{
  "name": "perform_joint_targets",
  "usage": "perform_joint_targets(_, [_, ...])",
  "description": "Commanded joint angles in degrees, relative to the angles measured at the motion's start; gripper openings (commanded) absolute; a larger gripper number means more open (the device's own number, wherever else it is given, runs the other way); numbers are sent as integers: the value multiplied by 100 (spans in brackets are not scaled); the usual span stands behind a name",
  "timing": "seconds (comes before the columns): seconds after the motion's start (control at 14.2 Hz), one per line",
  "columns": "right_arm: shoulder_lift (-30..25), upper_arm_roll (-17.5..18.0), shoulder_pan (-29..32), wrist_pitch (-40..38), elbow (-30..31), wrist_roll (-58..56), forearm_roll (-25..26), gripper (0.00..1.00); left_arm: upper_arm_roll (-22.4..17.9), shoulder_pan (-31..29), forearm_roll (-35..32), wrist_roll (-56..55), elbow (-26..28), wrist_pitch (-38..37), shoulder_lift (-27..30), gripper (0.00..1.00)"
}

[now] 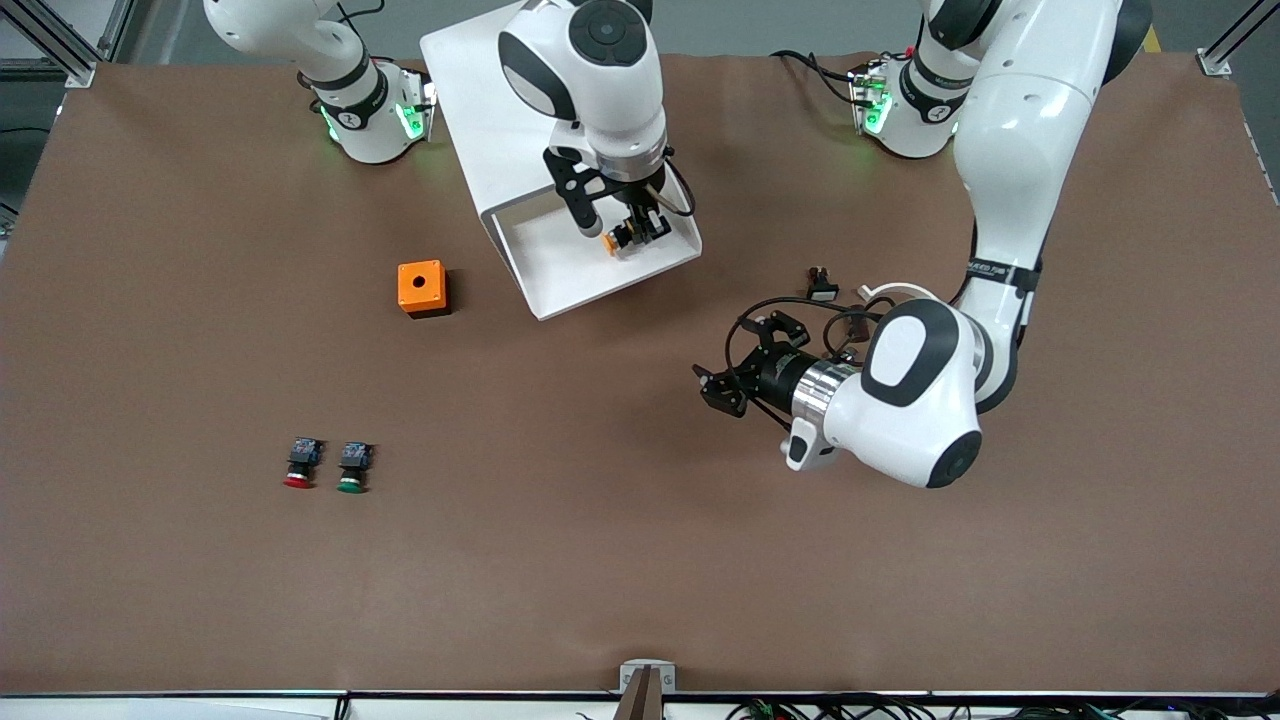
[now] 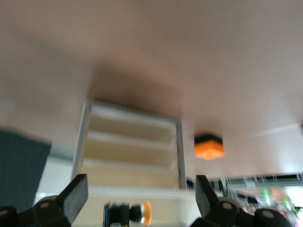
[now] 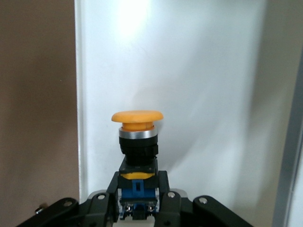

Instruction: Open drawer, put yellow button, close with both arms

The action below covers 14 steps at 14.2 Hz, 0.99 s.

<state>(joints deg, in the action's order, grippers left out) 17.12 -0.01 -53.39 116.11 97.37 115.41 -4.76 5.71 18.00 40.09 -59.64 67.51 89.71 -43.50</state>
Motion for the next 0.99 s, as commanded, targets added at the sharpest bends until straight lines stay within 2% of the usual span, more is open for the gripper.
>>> perform_joint_targets(0.0, [72,-69,-163,16,-8,236,168,0,27,142,-764,312,140,555,351,100])
perform_joint_targets(0.07, [98,-69,-241,8,-8,237,186,3,36,168,-1001,312,140,730,386,100])
perform_joint_targets(0.14, [116,-69,-234,-1,-8,228,186,30,36,282,-1325,312,149,906,456,100])
perform_joint_targets(0.21, [107,-69,-233,-27,-16,219,195,82,27,448,-1712,304,149,1091,474,100])
perform_joint_targets(0.28, [107,-69,-233,-36,-34,202,203,100,27,511,-1942,269,158,1188,500,100])
perform_joint_targets(0.49, [72,-105,46,-158,-235,-576,177,100,9,739,-2434,198,166,1329,500,100])
perform_joint_targets(0.92, [-7,-113,1785,-2161,-1386,-4767,116,100,27,1292,-3375,-538,228,1488,491,100])
